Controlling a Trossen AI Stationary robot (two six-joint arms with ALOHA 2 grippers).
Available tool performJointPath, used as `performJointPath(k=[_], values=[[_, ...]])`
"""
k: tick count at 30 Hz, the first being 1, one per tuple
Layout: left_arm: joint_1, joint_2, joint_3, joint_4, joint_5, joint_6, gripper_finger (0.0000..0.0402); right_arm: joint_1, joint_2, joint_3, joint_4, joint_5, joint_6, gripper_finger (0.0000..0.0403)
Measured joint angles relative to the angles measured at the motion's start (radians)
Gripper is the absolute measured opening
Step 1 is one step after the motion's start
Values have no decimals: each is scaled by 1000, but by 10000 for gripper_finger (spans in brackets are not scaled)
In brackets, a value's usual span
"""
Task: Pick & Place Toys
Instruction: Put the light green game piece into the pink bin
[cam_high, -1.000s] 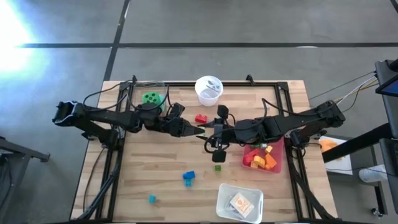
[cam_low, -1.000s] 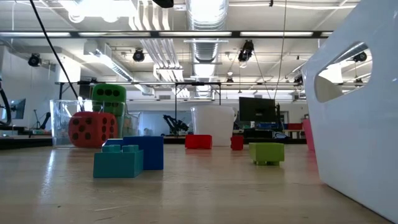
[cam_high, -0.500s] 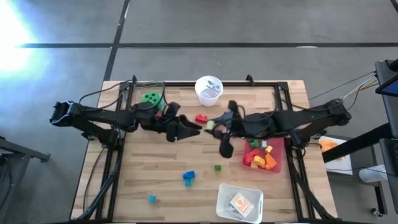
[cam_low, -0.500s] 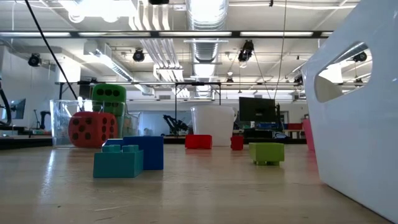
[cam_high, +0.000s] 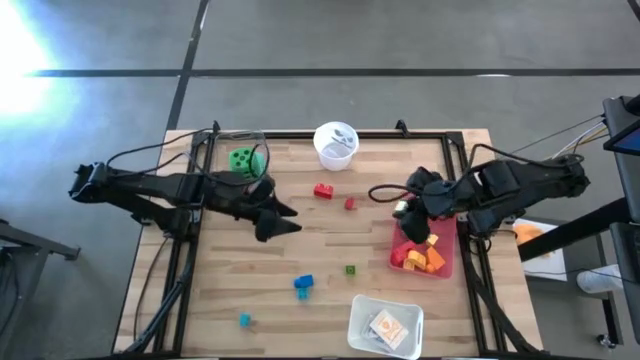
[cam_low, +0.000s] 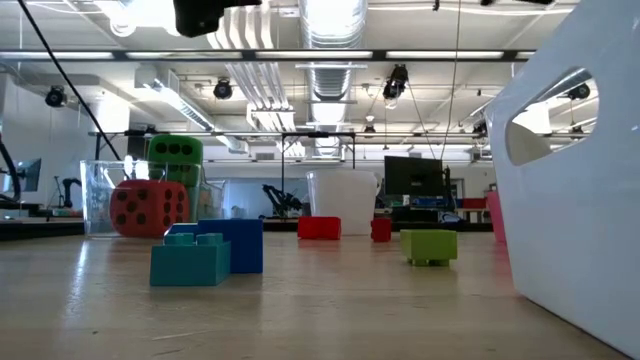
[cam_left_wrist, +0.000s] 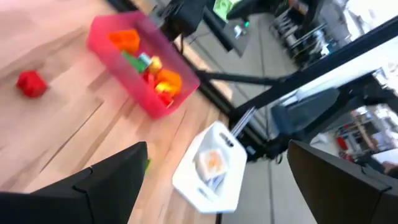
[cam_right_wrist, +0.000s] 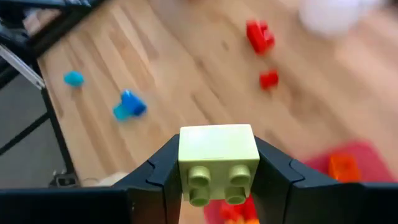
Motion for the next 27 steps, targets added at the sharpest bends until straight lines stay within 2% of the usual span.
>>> performJointPath(k=[5,14,18,27], values=[[-20,-3,0,-81,-15,-12,390,0,-63,-117,-11,-58,162,129],[-55,-3,0,-101,-16,-28,390,-1,-139,-377,-22,-89,475,129],[-59,-3,0,-101,-16,-40,390,-1,-140,-470,-10,-114,541,129],[-59,-3,-1,-106,-16,-47,390,0,-94,-596,115,-127,573,129]])
